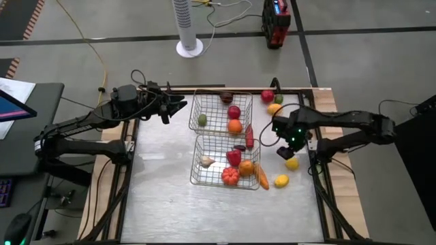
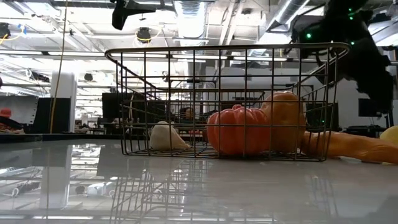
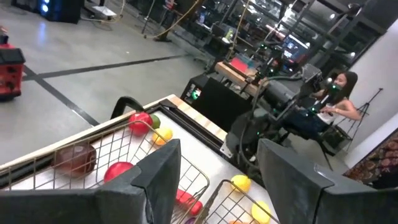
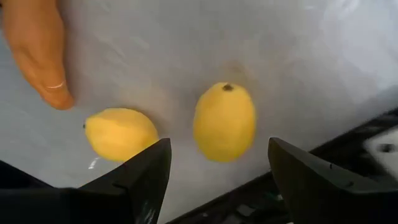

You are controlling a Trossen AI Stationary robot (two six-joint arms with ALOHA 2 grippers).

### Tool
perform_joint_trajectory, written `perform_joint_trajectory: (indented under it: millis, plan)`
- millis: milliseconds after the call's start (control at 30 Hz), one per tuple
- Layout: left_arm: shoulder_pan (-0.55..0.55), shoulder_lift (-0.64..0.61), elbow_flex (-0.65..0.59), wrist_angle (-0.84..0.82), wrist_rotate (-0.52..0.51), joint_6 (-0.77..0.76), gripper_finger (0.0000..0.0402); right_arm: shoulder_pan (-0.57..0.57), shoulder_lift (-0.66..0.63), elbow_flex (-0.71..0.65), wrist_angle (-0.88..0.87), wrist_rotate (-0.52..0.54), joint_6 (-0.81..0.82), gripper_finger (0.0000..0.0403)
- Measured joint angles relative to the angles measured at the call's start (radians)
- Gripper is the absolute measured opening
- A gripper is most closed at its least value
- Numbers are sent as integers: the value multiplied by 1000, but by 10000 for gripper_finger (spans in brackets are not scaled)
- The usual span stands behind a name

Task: Sort produce into baskets
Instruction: Put the top yellow lemon fruit into the top wire basket

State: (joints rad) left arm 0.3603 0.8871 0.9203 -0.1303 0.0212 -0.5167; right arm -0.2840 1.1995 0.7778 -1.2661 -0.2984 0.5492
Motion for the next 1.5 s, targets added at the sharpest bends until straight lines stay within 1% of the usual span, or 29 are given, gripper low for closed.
perform_joint_trajectory:
  millis: [200,367,500,633,733,1000,1133,1267,1367,1500]
  plan:
    - [0,0,0,-2,0,1,201,69,24,-49,49,7,30,296]
    - [0,0,0,-2,-1,30,201,127,86,-81,85,63,38,296]
    - [0,0,0,-2,-2,33,201,155,156,-94,131,69,30,296]
    - [0,0,0,-9,-2,35,201,175,212,-94,185,60,5,286]
    - [0,0,0,-10,-1,35,201,177,229,-93,194,36,-5,269]
    - [0,0,0,-11,-2,43,201,177,185,-70,163,35,-8,176]
    - [0,0,0,-11,-2,43,201,170,144,-41,153,36,12,175]
    - [0,0,0,-10,-2,43,201,130,94,20,150,46,40,181]
    - [0,0,0,-10,-2,43,201,85,51,98,149,92,59,191]
    - [0,0,0,-6,-2,42,201,22,5,230,183,174,72,187]
